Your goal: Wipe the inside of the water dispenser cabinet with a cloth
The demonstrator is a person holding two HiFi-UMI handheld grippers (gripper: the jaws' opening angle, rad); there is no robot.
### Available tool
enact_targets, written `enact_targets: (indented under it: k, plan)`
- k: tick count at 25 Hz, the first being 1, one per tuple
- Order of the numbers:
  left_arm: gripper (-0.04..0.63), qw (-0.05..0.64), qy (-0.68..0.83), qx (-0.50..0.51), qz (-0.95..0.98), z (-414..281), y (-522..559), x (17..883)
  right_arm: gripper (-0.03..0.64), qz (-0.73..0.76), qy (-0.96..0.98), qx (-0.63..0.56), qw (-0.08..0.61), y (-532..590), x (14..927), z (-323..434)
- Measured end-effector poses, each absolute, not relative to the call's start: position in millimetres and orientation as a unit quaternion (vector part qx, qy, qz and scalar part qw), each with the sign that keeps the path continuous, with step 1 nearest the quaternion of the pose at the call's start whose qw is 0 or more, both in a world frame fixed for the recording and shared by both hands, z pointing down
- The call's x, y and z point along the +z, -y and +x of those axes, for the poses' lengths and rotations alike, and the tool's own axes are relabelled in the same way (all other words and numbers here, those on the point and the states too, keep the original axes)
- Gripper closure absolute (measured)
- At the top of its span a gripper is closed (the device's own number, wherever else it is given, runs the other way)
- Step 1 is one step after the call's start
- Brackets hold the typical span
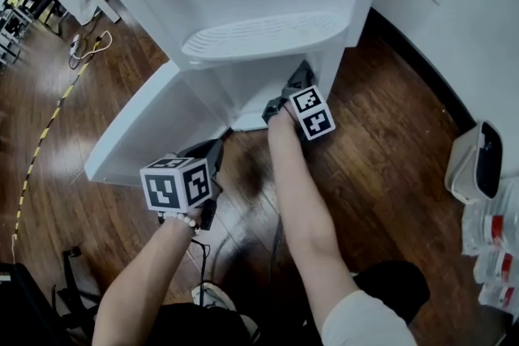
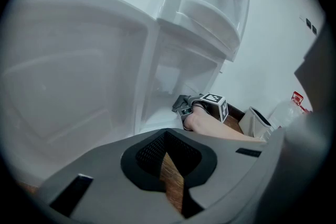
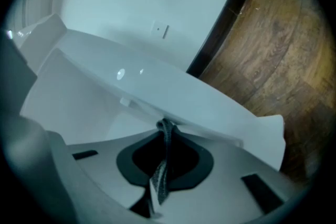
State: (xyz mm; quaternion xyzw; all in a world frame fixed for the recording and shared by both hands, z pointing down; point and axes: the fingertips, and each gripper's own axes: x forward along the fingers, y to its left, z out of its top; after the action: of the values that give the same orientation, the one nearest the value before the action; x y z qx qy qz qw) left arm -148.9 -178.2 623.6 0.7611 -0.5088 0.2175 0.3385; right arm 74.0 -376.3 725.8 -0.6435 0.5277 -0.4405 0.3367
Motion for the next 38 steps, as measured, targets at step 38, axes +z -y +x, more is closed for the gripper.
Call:
enact_targets:
  k: [38]
  plan:
    - [0.598, 0.339, 0.505, 0.210, 0.765, -141, 182, 620, 0.589, -0.588, -0.773, -0.171, -0.165, 376, 749, -40]
